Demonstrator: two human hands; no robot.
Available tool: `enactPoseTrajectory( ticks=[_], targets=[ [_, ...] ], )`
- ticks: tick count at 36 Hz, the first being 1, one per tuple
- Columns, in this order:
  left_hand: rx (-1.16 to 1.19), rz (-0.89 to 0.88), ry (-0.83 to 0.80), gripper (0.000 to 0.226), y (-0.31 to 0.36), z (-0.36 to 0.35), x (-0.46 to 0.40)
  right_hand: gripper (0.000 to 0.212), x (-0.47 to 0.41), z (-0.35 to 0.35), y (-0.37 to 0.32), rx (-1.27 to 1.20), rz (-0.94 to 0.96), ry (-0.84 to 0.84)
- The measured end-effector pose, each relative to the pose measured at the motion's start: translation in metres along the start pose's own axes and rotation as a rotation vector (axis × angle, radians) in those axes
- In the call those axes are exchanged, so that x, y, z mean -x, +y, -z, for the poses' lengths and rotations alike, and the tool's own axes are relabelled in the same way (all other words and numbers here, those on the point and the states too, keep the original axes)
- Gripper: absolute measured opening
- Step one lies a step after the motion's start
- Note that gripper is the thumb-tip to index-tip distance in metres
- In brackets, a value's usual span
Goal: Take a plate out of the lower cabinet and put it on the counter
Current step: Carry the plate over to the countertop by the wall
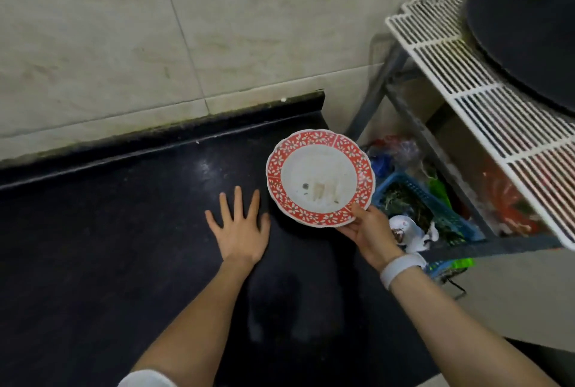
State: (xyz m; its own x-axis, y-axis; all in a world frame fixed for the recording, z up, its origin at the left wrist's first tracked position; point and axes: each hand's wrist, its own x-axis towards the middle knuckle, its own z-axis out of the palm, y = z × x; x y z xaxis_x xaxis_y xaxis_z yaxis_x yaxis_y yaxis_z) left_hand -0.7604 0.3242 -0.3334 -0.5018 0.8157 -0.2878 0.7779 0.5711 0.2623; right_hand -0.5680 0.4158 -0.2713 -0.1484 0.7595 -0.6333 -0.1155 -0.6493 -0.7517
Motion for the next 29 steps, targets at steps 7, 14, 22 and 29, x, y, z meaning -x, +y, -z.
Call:
enactPoseTrajectory(
  ticks=[7,14,22,29],
  targets=[
    [-0.065,0.032,0.033,0.057,0.0,-0.007,-0.001,0.037,-0.049,-0.024,-0.02,-0.028,-0.04,-0.022],
    [-0.089,0.044,0.038,0.06,0.002,-0.006,0.001,0.038,-0.071,-0.035,-0.029,-0.033,-0.035,-0.039],
    [-0.096,0.039,0.057,0.059,0.001,-0.007,0.0,0.032,-0.075,-0.033,-0.029,-0.011,-0.055,-0.068],
    [-0.106,0.032,0.08,0.057,0.0,-0.008,0.0,0.035,-0.071,-0.029,-0.025,-0.113,-0.114,-0.143]
  ],
)
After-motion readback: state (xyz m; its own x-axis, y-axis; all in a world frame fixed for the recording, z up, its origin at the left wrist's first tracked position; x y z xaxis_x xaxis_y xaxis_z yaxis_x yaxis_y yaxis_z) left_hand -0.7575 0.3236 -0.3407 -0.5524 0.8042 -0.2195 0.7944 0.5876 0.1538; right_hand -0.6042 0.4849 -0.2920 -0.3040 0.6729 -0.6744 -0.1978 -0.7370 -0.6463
